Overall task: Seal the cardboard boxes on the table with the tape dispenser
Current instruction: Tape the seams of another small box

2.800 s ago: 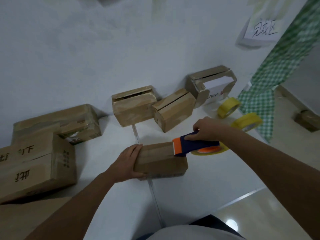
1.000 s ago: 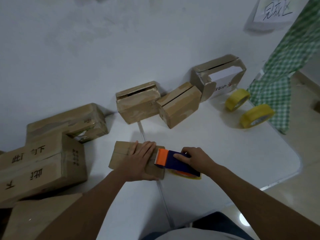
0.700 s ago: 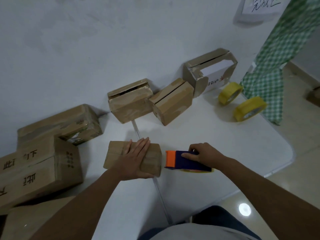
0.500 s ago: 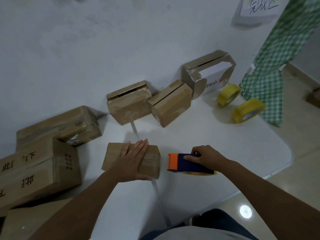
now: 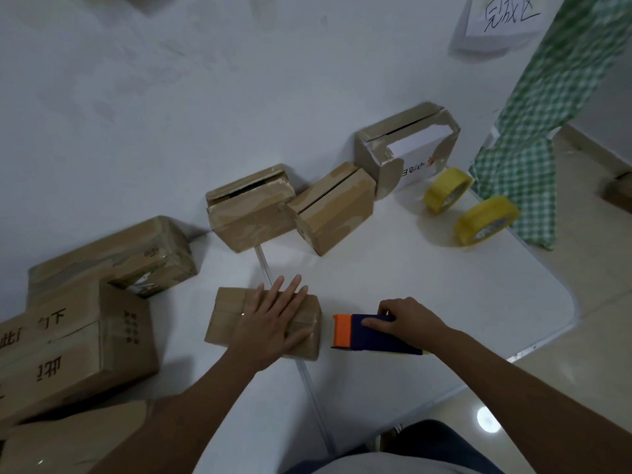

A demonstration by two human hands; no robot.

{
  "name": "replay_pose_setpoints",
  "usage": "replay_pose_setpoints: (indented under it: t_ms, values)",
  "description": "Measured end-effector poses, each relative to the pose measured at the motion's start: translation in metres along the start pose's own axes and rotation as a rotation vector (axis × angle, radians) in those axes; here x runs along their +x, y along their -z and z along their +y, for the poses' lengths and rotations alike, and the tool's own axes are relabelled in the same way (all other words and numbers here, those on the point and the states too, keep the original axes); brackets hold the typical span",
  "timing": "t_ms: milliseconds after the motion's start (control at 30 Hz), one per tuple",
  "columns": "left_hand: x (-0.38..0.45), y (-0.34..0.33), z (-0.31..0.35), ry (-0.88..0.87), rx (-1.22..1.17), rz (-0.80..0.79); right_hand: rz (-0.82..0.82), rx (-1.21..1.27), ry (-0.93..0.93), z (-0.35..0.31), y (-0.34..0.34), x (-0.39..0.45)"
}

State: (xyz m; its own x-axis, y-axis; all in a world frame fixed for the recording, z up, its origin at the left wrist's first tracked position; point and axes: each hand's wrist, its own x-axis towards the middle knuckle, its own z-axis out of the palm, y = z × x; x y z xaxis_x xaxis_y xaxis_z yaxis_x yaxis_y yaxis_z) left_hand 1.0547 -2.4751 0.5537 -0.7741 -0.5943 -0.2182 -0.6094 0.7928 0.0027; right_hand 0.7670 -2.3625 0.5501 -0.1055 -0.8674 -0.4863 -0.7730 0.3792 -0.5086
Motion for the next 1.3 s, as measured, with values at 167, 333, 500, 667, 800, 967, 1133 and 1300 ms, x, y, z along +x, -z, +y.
replay_pose_setpoints:
  t_ms: [167,333,500,667,800,967,1133,1300]
  values:
    - [0.001,0.0,0.008,-0.01,-0.118,-0.069,0.01,0.055,-0.022,0.003,-0.015,-0.005]
    - [0.012,0.004,0.029,0.233,-0.418,0.012,0.041,0.095,-0.022,0.004,-0.014,-0.008]
    - [0.011,-0.008,0.044,0.299,-0.203,0.116,0.05,0.103,-0.017,0.01,-0.011,-0.013]
    - [0.011,-0.014,0.043,0.286,-0.194,0.107,0.056,0.097,-0.007,0.022,-0.001,-0.025]
    - [0.009,-0.012,0.044,0.299,-0.185,0.098,0.053,0.084,-0.005,0.027,0.004,-0.028]
    - [0.009,-0.007,0.047,0.307,-0.201,0.128,0.058,0.064,-0.058,0.043,0.01,-0.036]
    - [0.006,-0.008,0.048,0.296,-0.196,0.17,0.066,-0.073,-0.11,0.023,0.005,-0.024]
    - [0.007,-0.009,0.049,0.3,-0.206,0.185,0.062,-0.222,-0.177,-0.012,-0.008,-0.005]
